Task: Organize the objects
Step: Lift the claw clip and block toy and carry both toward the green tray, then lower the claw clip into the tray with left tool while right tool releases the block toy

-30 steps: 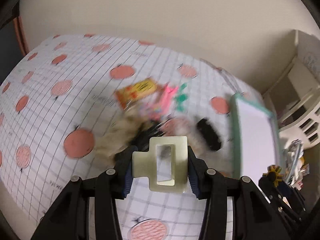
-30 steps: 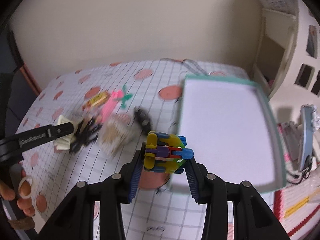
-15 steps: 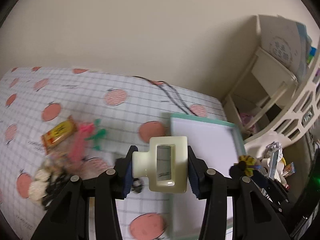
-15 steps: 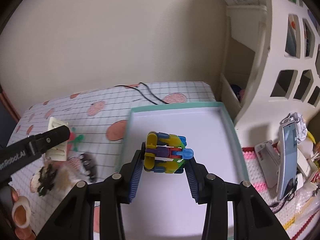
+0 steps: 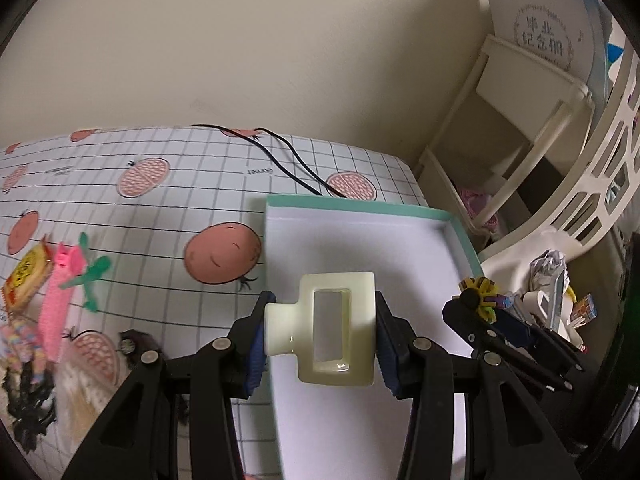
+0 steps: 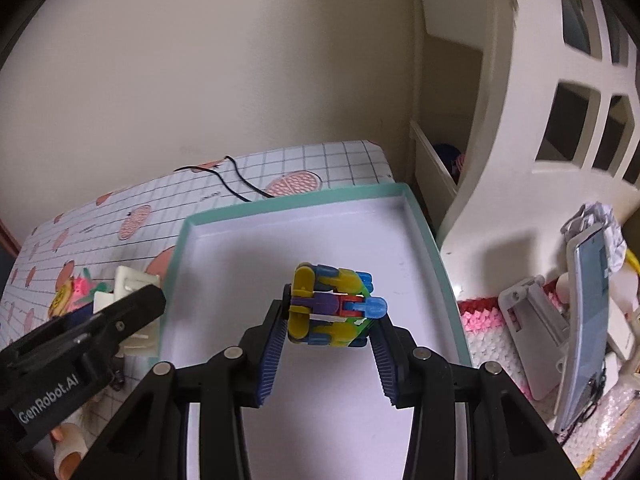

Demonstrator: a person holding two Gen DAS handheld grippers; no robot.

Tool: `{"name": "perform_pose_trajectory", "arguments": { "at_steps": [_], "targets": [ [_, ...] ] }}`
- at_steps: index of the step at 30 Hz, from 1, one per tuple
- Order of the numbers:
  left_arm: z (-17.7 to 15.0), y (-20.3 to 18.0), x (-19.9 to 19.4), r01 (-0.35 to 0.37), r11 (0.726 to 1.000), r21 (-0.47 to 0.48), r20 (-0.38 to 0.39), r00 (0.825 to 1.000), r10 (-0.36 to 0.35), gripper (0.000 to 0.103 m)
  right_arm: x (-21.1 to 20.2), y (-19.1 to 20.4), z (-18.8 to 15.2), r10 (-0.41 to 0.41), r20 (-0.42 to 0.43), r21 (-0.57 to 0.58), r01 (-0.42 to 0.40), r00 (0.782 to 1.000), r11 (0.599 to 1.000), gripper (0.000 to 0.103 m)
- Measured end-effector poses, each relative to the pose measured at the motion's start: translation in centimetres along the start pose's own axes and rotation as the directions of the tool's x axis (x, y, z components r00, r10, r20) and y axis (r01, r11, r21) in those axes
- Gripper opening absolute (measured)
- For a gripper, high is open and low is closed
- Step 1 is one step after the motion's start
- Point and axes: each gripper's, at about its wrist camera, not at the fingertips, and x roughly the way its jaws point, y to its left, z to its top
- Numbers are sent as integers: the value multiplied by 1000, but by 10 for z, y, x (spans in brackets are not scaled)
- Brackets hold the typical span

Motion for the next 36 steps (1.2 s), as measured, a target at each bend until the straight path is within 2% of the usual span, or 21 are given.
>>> {"name": "perform_pose_trajectory", "arguments": {
  "at_steps": [4,10,19,36],
  "targets": [
    [-2,-3,15,11,1000,10,-23,1000,-10,48,10,-7,-2,-7,-13,8,7,1000,1000,44],
    [-7,-1,35,-17,1000,8,-67,998,18,48,20,-12,-5,-6,-32,14,7,999,1000,44],
    [-8,-5,36,-76,996,44,-59,995,78,48,26,-11,-9,-11,-45,-4,11,999,1000,44],
    [-8,-10,38,-98,993,66,-70,992,102,48,37,-1,-20,-26,-82,-75,20,996,997,44]
  ]
}}
